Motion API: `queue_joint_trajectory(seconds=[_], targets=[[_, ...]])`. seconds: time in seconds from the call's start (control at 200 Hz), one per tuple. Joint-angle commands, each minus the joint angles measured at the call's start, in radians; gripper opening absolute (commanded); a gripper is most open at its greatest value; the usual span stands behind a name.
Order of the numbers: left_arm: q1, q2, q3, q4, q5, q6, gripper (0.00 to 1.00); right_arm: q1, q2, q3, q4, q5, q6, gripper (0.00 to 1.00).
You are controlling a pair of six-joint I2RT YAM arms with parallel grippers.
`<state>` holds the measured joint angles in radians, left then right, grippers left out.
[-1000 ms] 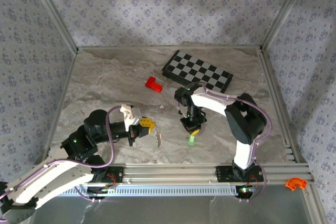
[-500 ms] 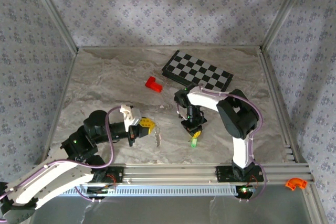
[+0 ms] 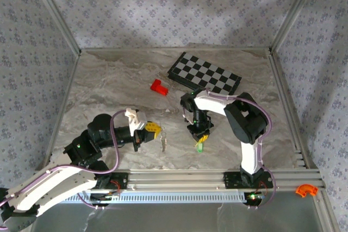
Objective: Put the keys on the keyring
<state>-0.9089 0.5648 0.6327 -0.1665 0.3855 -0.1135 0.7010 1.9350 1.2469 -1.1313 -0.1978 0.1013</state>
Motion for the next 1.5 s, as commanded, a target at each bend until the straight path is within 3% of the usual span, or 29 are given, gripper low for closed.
queue_joint_trajectory(seconds=[0.0, 0.36, 0.755, 1.204, 1.499], targets=[[0.007, -0.008, 0.028, 0.041, 0.021, 0.013, 0.00, 0.009, -0.054, -0.018, 0.012, 0.018, 0.035, 0.19], [0.007, -0.003, 0.041, 0.038, 0.035, 0.018, 0.00, 0.066, -0.247, -0.156, 0.142, 0.093, 0.268, 0.25], [0.006, -0.003, 0.047, 0.039, 0.043, 0.019, 0.00, 0.096, -0.471, -0.405, 0.418, 0.125, 0.575, 0.41], [0.008, -0.003, 0.058, 0.039, 0.052, 0.020, 0.00, 0.074, -0.649, -0.612, 0.621, 0.150, 0.690, 0.35], [0.008, -0.011, 0.055, 0.042, 0.055, 0.015, 0.00, 0.069, -0.657, -0.635, 0.667, 0.137, 0.681, 0.31]])
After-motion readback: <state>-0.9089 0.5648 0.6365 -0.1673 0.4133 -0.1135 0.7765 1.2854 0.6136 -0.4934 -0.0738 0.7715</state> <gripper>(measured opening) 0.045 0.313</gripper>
